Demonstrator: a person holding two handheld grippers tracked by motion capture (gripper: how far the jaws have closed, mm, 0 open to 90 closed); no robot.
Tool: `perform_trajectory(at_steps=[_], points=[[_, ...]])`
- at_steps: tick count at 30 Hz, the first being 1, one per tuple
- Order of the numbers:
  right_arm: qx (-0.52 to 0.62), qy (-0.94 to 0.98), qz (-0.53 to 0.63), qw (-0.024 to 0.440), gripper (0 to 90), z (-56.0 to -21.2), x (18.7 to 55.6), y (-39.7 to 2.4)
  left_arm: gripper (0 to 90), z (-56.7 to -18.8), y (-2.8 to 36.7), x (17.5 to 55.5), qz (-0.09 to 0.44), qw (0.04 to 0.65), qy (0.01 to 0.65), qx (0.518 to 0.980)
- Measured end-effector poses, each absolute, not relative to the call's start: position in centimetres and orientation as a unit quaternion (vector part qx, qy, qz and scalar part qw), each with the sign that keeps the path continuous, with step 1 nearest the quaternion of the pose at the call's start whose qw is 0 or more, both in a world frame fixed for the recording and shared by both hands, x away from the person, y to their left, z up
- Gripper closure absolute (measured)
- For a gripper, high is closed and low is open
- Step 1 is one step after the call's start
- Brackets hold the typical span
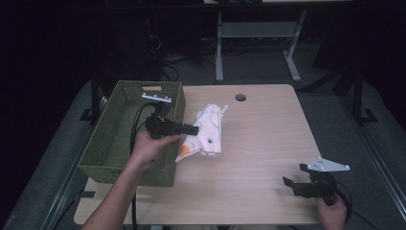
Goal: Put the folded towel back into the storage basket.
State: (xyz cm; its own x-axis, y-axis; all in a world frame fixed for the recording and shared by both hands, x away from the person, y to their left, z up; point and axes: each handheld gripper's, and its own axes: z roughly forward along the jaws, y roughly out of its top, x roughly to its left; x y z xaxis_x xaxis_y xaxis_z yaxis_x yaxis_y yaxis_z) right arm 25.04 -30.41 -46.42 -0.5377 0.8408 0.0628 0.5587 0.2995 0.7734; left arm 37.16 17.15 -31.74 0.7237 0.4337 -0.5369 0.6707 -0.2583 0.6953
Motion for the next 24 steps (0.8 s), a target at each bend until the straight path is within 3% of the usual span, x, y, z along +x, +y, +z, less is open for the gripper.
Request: perform_trajectory(at_steps=[24], points=[[0.449,0.787,0.381,0.183,13.8,-46.6,25.2,-30.0,82.0,-30.1,22.3,37.2,-0.102,0.511,0.369,0.770]])
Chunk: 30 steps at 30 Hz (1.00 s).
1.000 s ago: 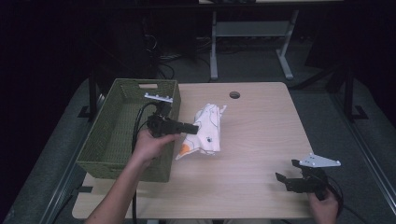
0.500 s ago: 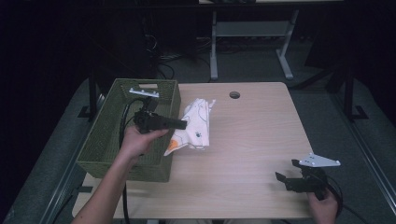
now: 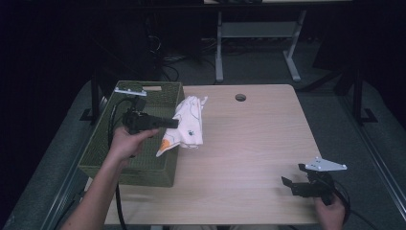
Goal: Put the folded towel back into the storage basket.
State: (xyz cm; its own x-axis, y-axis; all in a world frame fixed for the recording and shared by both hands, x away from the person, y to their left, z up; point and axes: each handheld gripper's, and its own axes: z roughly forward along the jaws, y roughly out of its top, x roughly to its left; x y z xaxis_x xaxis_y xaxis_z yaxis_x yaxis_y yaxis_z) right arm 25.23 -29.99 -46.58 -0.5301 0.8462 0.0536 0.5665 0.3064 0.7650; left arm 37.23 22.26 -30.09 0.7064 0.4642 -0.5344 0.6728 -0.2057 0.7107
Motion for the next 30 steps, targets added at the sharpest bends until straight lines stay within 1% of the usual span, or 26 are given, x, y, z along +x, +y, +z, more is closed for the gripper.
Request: perform_trajectory(at_steps=[30], points=[[0.465,0.783,0.374,0.177,13.8,-47.2,25.4,-30.1,81.9,-30.1,29.1,37.6,-0.085,0.513,0.405,0.752]])
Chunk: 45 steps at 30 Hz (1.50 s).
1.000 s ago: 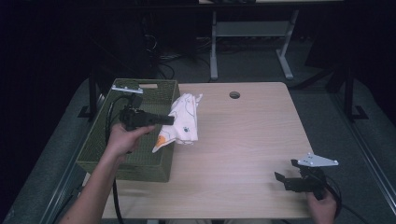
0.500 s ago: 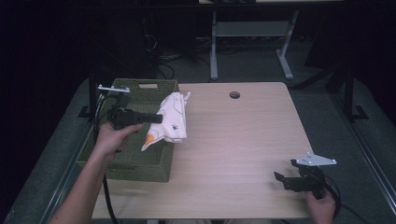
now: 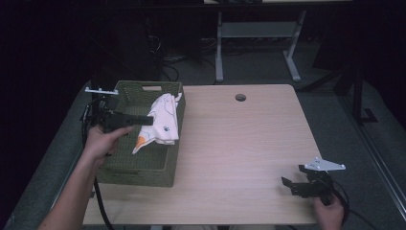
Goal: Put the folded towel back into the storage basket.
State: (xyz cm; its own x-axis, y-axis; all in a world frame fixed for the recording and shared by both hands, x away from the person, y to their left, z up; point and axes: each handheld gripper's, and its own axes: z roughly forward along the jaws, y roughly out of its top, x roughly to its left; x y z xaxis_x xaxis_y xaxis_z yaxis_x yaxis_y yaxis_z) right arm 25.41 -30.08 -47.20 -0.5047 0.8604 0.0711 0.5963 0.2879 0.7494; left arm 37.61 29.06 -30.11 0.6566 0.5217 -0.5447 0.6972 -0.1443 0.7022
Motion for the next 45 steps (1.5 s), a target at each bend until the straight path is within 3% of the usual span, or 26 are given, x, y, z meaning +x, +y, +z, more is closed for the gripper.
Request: perform_trajectory(at_steps=[28,45], points=[[0.477,0.778,0.368,0.179,13.8,-47.4,25.9,-30.4,81.5,-32.4,33.7,39.0,-0.077,0.496,0.450,0.738],[0.477,0.779,0.367,0.176,13.8,-47.4,26.0,-30.3,81.2,-33.8,34.9,39.6,-0.067,0.461,0.460,0.756]])
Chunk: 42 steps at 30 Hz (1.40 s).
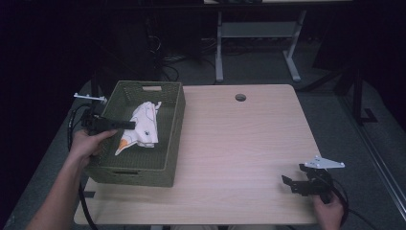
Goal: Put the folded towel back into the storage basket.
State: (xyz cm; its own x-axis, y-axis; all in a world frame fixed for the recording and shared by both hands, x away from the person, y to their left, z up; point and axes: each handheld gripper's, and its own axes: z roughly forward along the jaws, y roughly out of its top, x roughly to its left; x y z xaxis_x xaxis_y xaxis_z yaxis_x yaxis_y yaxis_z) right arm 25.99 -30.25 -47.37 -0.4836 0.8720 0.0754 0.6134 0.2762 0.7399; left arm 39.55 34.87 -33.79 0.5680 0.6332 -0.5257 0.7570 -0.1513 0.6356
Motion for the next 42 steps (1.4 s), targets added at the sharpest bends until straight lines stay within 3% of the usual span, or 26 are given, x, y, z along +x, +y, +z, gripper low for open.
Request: perform_trajectory(at_steps=[17,20,23,42], points=[[0.475,0.782,0.364,0.174,13.8,-47.5,26.1,-30.2,81.3,-35.5,33.9,40.7,-0.023,0.385,0.434,0.814],[0.477,0.781,0.365,0.173,13.8,-47.5,26.0,-30.3,70.2,-35.4,34.2,41.0,0.001,0.384,0.450,0.806],[0.476,0.781,0.364,0.173,13.8,-47.5,26.0,-30.4,66.1,-35.3,34.4,41.0,0.002,0.384,0.456,0.803],[0.474,0.785,0.361,0.172,13.8,-47.5,25.9,-29.9,64.2,-35.4,33.5,40.3,-0.019,0.394,0.451,0.801]])
